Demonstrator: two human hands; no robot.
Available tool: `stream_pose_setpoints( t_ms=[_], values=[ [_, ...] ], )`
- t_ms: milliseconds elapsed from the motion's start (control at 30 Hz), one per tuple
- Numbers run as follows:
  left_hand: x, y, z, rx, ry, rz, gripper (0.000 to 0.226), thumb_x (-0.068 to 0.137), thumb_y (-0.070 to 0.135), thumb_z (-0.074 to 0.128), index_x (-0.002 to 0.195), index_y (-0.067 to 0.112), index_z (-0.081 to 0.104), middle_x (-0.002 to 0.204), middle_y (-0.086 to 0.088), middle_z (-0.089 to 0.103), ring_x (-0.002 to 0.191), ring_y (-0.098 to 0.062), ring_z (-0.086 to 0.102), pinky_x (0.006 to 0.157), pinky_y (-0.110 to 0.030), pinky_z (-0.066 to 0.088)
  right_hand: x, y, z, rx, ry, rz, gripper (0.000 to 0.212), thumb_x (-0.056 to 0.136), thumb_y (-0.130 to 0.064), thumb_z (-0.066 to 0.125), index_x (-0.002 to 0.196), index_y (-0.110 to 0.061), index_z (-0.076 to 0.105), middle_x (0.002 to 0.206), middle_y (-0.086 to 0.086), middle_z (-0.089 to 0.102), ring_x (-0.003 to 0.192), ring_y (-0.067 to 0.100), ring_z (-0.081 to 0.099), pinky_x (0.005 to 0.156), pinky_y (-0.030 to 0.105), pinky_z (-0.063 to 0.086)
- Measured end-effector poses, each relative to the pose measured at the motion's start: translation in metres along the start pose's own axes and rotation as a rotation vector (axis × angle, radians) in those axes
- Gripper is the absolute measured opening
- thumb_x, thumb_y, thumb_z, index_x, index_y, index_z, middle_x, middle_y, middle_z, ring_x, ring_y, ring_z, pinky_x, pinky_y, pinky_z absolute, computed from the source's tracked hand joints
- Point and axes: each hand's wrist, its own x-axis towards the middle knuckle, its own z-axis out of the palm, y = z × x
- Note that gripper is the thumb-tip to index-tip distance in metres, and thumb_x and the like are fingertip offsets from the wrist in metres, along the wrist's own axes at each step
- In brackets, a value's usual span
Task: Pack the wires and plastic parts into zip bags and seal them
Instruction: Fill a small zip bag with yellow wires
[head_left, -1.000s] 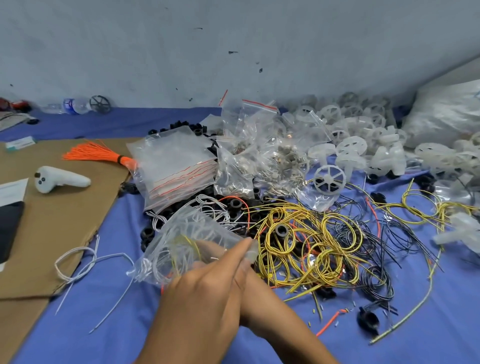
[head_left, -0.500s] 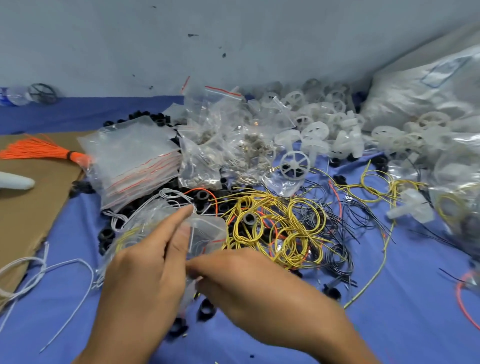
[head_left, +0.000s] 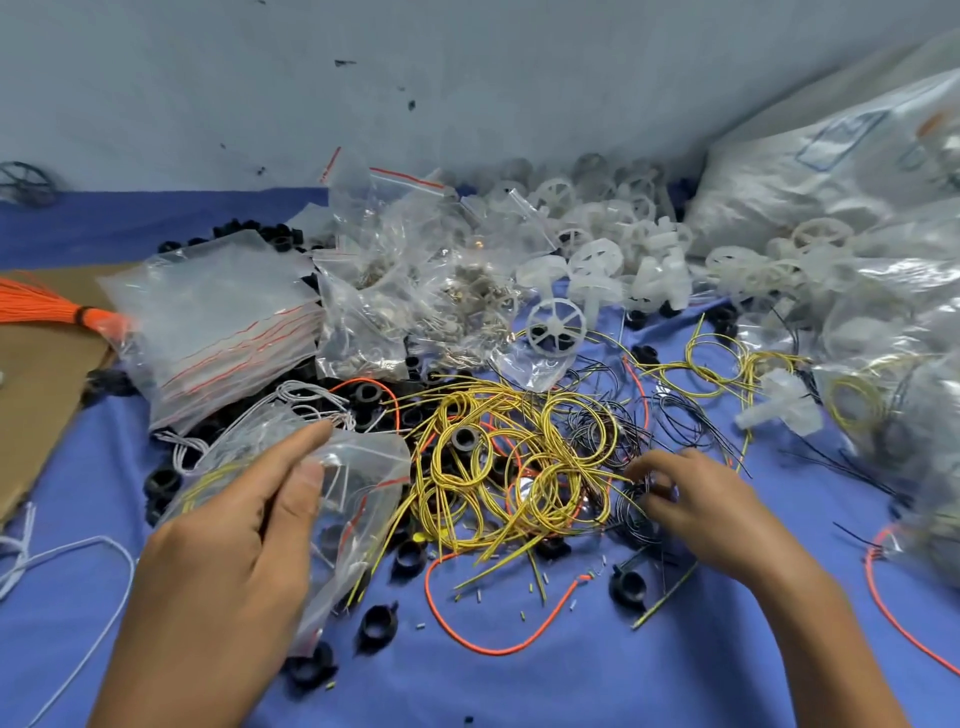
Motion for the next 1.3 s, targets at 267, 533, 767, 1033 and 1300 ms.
stream_pose_setpoints(
  t_ms=[267, 533, 767, 1033, 1300],
  values=[
    [0.0, 0.003, -0.001, -0.024, -0.034, -0.028, 0.034, 0.091, 0.05, 0.044, 0.12, 0.064, 0.054, 0.042, 0.003, 0.042, 0.034, -0.005, 0.033, 0.036, -0.019, 0.025, -0.019, 0.011, -0.025, -0.043, 0.173, -0.035, 0.011, 0.085, -0.029, 0.071, 0.082, -0.035, 0.062, 0.094, -0.005, 0.045, 0.089, 0.018, 0.047, 0.067, 0.028, 0.034],
    [-0.002, 0.003, 0.0, 0.013, -0.026, -0.008, 0.033, 0.094, 0.046, 0.047, 0.123, 0.058, 0.058, 0.045, 0.005, 0.043, 0.039, -0.006, 0.039, 0.039, -0.017, 0.028, -0.042, 0.035, -0.064, 0.403, 0.517, 0.007, 0.009, 0.088, -0.03, 0.068, 0.093, -0.036, 0.063, 0.089, -0.012, 0.07, 0.081, 0.004, 0.067, 0.066, 0.03, 0.051],
    [-0.003, 0.006, 0.0, 0.017, 0.002, -0.021, 0.024, 0.096, 0.061, 0.05, 0.117, 0.072, 0.052, 0.053, 0.001, 0.058, 0.051, -0.012, 0.056, 0.052, -0.034, 0.05, -0.051, 0.03, -0.078, 0.92, 0.628, -0.086, 0.015, 0.097, -0.022, 0.059, 0.094, -0.036, 0.061, 0.087, 0.0, 0.074, 0.068, 0.016, 0.072, 0.059, 0.03, 0.061],
    [-0.002, 0.007, 0.001, 0.017, 0.01, -0.005, 0.025, 0.095, 0.063, 0.048, 0.119, 0.07, 0.052, 0.055, 0.003, 0.059, 0.059, -0.01, 0.056, 0.053, -0.034, 0.049, -0.036, 0.009, -0.069, 0.837, 0.609, -0.164, 0.013, 0.088, -0.039, 0.069, 0.093, -0.029, 0.063, 0.095, 0.002, 0.061, 0.064, 0.001, 0.053, 0.057, 0.006, 0.039],
    [-0.001, 0.009, 0.003, -0.027, 0.007, -0.017, 0.036, 0.089, 0.05, 0.044, 0.12, 0.053, 0.064, 0.043, 0.004, 0.037, 0.039, -0.008, 0.036, 0.043, -0.023, 0.029, 0.002, -0.017, -0.032, 0.586, 0.543, -0.149, 0.01, 0.092, -0.018, 0.067, 0.087, -0.027, 0.068, 0.108, 0.004, 0.064, 0.109, 0.019, 0.056, 0.089, 0.032, 0.041]
  ],
)
